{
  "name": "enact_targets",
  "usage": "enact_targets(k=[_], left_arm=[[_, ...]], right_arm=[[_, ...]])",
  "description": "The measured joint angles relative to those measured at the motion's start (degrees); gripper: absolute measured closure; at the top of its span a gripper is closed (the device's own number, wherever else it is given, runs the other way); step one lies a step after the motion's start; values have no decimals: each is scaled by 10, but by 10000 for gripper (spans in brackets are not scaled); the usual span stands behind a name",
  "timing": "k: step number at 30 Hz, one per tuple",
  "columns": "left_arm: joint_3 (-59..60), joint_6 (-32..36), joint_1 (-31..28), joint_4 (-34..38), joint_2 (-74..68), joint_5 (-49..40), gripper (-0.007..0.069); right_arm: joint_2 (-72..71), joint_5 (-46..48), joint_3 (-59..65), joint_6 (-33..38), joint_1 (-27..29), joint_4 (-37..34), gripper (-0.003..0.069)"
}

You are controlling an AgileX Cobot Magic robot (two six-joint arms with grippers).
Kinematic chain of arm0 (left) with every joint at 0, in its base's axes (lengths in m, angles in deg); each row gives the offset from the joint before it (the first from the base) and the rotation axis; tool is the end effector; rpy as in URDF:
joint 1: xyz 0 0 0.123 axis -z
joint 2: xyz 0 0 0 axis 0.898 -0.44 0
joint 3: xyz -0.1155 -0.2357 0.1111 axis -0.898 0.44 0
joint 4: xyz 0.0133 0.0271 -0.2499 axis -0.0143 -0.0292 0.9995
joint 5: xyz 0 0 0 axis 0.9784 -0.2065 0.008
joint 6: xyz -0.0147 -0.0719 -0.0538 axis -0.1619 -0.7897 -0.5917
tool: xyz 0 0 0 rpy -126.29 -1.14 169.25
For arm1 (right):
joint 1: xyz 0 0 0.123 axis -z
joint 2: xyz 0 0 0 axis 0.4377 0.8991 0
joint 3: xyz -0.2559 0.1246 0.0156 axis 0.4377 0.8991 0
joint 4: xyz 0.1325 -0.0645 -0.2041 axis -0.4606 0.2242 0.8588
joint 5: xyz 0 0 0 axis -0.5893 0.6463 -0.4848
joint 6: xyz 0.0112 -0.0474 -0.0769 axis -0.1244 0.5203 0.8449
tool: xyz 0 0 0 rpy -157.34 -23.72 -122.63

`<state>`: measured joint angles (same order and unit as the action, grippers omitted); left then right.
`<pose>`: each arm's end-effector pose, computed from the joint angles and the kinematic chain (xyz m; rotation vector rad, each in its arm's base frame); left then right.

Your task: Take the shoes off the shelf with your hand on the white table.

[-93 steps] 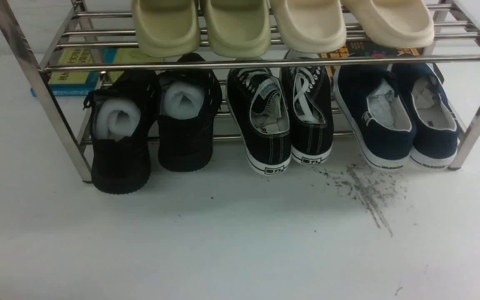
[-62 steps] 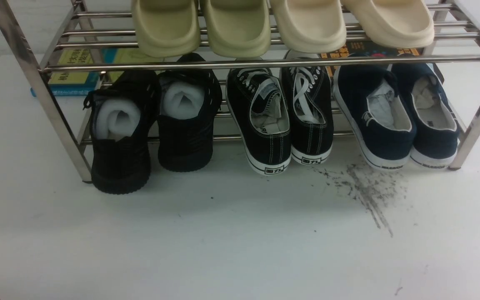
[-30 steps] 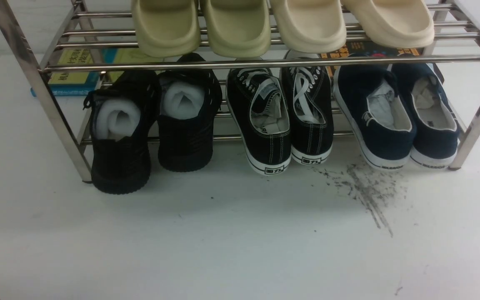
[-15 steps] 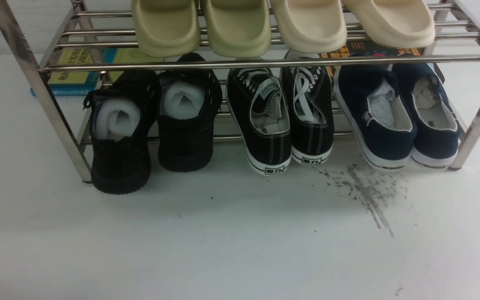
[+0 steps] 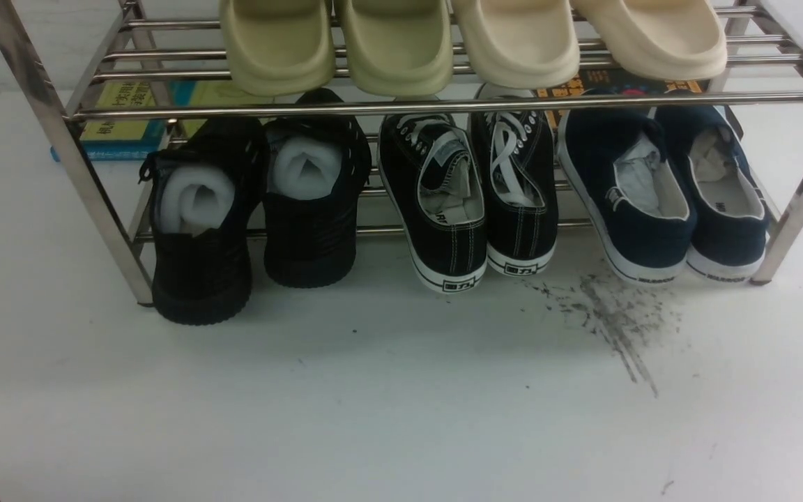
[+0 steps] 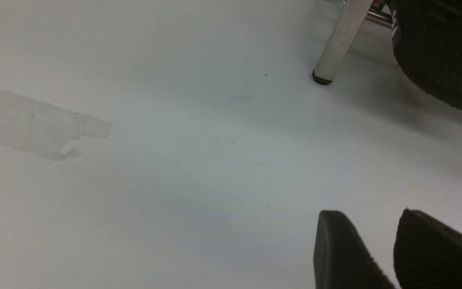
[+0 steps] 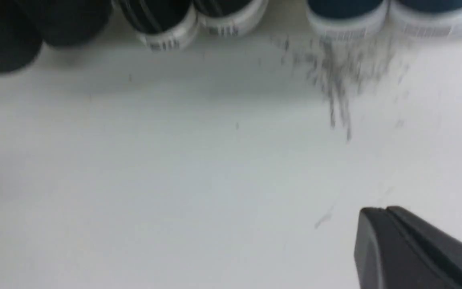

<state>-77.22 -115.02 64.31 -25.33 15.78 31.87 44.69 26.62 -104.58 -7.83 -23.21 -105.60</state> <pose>0.0513 0.0066 0.1731 -0.3218 1.8654 -0.1313 0.1170 0.0354 0.3004 -0.0274 2.3461 0.5863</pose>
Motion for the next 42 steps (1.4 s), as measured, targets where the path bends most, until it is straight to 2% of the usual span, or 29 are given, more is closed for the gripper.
enact_targets(k=[3,7,11,17,20,21,23,28,34,41,42], left_arm=[[0,0,0,0,0,0,385],[0,0,0,0,0,0,385],[0,0,0,0,0,0,385],[0,0,0,0,0,0,385],[0,0,0,0,0,0,385],[0,0,0,0,0,0,385],[0,0,0,0,0,0,385],[0,0,0,0,0,0,385],[0,0,0,0,0,0,385],[0,0,0,0,0,0,385],[0,0,0,0,0,0,385]], right_arm=[[72,40,-14,21,0,-27,659],[206,130,-65,129,0,-104,652],[282,163,-131,190,-1,-159,649],[321,161,-221,168,-52,-140,645],[343,130,-279,99,-133,-69,645],[345,126,-282,89,-138,-64,645],[370,111,-322,17,-203,12,643],[440,110,-392,-122,-279,173,637],[515,107,-459,-209,-294,287,623],[535,85,-499,-239,-273,333,568],[536,70,-503,-240,-264,334,540]])
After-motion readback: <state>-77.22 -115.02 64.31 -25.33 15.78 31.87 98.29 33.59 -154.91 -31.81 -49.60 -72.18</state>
